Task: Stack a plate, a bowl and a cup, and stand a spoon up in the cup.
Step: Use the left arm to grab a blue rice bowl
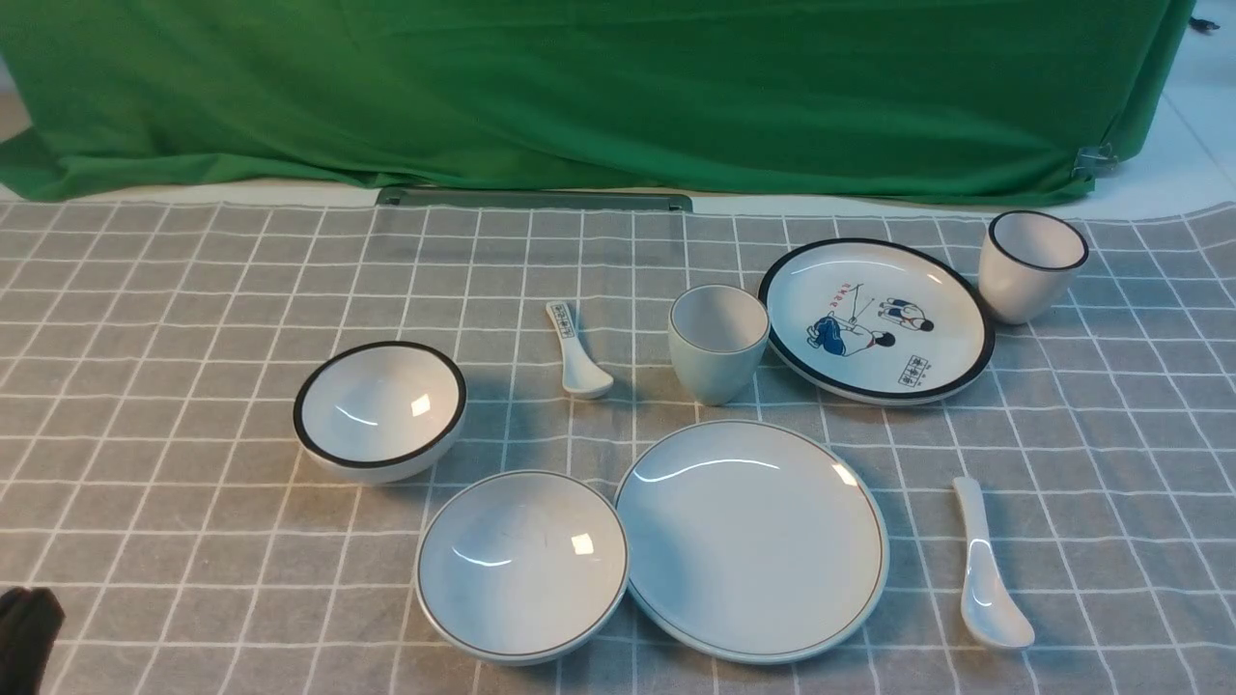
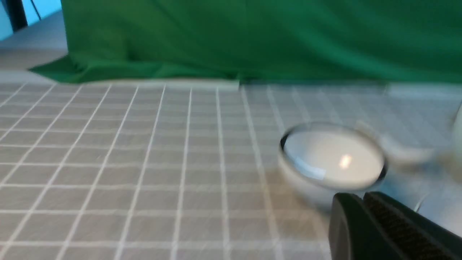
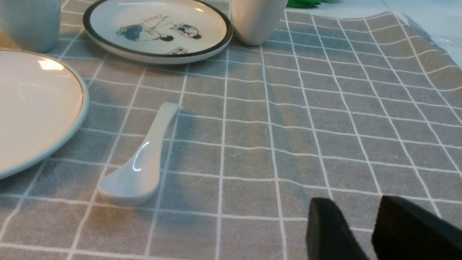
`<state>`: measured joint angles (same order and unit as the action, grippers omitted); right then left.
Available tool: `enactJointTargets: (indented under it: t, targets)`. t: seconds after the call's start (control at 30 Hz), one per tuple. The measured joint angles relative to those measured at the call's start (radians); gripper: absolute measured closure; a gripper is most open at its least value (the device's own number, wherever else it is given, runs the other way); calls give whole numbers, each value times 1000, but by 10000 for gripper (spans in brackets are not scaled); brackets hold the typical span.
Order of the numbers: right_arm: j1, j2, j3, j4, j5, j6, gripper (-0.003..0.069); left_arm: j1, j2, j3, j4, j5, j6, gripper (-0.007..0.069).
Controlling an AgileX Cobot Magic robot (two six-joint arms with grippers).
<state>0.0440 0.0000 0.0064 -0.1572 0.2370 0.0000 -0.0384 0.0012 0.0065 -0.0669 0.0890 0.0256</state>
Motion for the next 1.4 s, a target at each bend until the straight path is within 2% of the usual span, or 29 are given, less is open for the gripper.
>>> enactJointTargets:
  t: [0.1,0.27,0.33,0.43,0.53,0.63,0.7,0.77,0.8,0.87,0.9,0.93,1.0,1.07,1.13,1.23,1.3,1.4]
  targets:
    - [0,0,0,0,-5,0,417,0,0,0,-165,-141,-90,607]
    - [0,0,0,18,-32,20,417,0,0,0,-307,-268,-265,607]
    - [0,0,0,70,-112,117,417,0,0,0,-318,-357,-312,607]
    - [2,0,0,128,-285,317,417,0,0,0,-329,-575,-488,607]
    - [2,0,0,143,-406,409,417,0,2,-25,-333,-646,-547,607]
    - [2,0,0,147,-506,424,417,0,47,-138,-286,-557,-570,607]
    - [2,0,0,148,-545,405,417,0,109,-250,-191,-407,-577,607]
    - [2,0,0,152,-588,379,417,0,255,-432,-38,-114,-571,607]
    - [2,0,0,152,-596,382,417,0,301,-489,-10,-9,-547,607]
    - [2,0,0,151,-600,388,417,-1,466,-606,11,226,-423,607]
    - [6,0,-3,148,-565,405,422,-1,575,-671,-7,395,-328,607]
    - [7,1,-6,148,-555,408,426,-1,611,-681,-7,394,-312,607]
    - [42,36,-95,147,-306,423,480,-1,827,-779,-104,634,-107,607]
    - [70,72,-151,147,-173,399,521,-3,927,-798,-146,688,-26,610]
    - [144,177,-307,157,68,310,604,-25,1106,-823,-181,731,66,620]
    - [240,333,-496,157,319,218,633,-91,1240,-841,-170,727,73,623]
    - [328,464,-613,146,495,163,636,-178,1324,-864,-155,703,38,624]
    - [415,618,-703,116,633,139,636,-262,1411,-920,-114,709,-57,624]
